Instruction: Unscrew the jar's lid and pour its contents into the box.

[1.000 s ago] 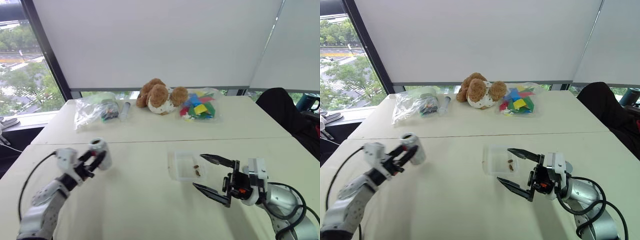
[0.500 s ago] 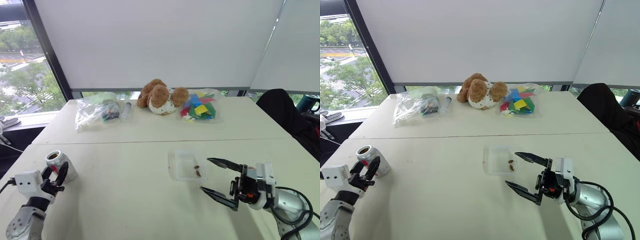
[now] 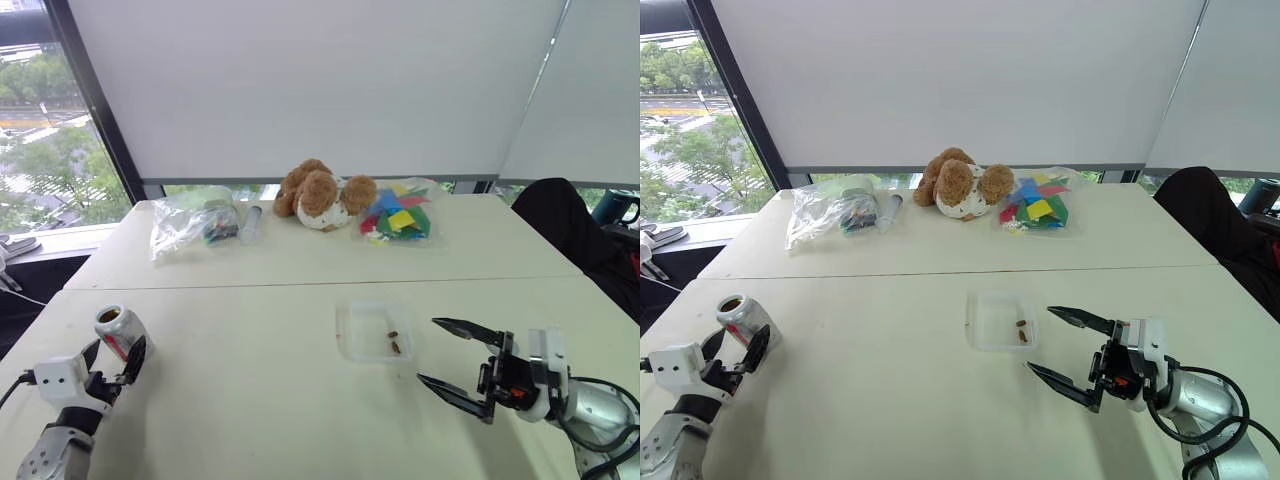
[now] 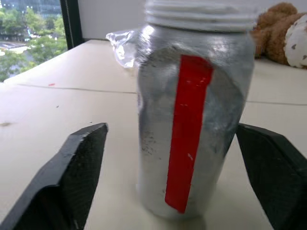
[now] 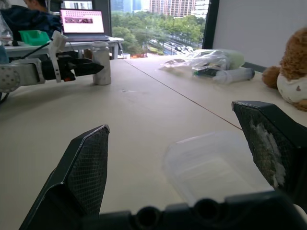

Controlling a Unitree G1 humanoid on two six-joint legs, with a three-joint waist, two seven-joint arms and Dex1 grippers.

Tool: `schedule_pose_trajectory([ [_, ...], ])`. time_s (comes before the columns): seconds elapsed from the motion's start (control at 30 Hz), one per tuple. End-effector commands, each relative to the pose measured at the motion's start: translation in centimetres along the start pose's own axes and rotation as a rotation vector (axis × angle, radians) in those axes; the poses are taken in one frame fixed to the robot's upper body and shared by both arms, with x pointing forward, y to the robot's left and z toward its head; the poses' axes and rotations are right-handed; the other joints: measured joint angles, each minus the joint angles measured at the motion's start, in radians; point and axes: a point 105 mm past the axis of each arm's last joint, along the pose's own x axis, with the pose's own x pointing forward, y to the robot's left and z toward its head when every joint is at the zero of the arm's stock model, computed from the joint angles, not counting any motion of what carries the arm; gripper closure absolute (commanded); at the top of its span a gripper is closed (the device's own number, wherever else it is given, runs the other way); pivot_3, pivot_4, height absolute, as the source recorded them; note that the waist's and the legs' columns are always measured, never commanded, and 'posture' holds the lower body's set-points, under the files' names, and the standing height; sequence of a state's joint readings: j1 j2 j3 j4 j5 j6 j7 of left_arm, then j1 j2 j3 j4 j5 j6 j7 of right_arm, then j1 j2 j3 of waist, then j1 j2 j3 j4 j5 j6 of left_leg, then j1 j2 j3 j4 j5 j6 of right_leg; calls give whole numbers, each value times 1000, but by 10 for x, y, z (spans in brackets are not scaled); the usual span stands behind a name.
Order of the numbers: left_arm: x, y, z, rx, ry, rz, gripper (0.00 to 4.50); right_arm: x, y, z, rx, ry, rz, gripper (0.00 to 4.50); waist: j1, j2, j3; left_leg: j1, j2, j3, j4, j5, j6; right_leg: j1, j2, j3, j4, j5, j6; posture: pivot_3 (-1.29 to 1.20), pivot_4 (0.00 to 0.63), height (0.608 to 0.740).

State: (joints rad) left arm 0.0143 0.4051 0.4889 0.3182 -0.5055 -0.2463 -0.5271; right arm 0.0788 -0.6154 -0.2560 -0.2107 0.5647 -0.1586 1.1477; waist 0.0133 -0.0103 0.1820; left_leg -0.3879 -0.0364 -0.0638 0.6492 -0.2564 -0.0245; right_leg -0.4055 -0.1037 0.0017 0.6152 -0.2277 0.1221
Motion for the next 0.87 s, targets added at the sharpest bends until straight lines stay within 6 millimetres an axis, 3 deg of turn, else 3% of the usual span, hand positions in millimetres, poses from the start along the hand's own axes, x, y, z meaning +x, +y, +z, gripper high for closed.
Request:
schedule_pose_trajectory([
  [0.03, -6, 7, 16, 43, -4, -26, 64, -14, -3, 8, -28, 30, -29, 0, 0, 0, 0, 0, 0, 0, 0, 0, 0, 0, 0, 0, 0, -1, -2, 0, 150, 740],
  [0.17, -17, 14, 14, 96, 58, -48, 64, -31, -2, 6, -8, 77, -69, 0, 0, 0, 0, 0, 1, 0, 0, 0, 0, 0, 0, 0, -1, -2, -3, 0, 150, 740],
  [0.37, -39, 7, 21, 179, 140, -193, 64, -63, -5, 2, -15, 169, -126, 0, -1, -1, -1, 0, 3, 1, -1, 0, 0, 0, -1, 0, -2, -3, -5, 0, 150, 740],
  [0.43, -51, 0, 26, 294, 197, -302, 64, -71, -7, 7, -24, 186, -138, 0, -1, -1, -1, 0, 3, 1, -1, 0, 0, 0, -1, 1, -3, -4, -6, 0, 150, 740],
  [0.57, -93, -35, 20, 606, 370, -704, 64, -86, -15, 12, -26, 235, -142, 0, -1, -1, -1, -1, 6, 2, -2, -1, 0, -1, -1, 2, -4, -4, -8, 0, 150, 740],
  [0.63, -108, -35, 20, 665, 419, -805, 64, -91, -18, 11, -19, 264, -123, 0, -1, 1, -2, 0, 6, 4, -3, -2, -1, -2, -1, 5, -5, -5, -8, 0, 150, 740],
  [0.77, -118, -26, 25, 698, 434, -828, 64, -96, -19, 7, -24, 312, -61, 0, 0, 1, -2, -1, 7, 4, -3, -3, -2, -4, -3, 6, -6, -6, -7, 0, 150, 740],
  [0.87, -112, -24, 31, 656, 417, -799, 64, -95, -21, 6, -35, 314, -29, 0, -1, 1, -2, -2, 8, 5, -3, -3, 0, -4, -2, 6, -6, -7, -6, 0, 150, 740],
])
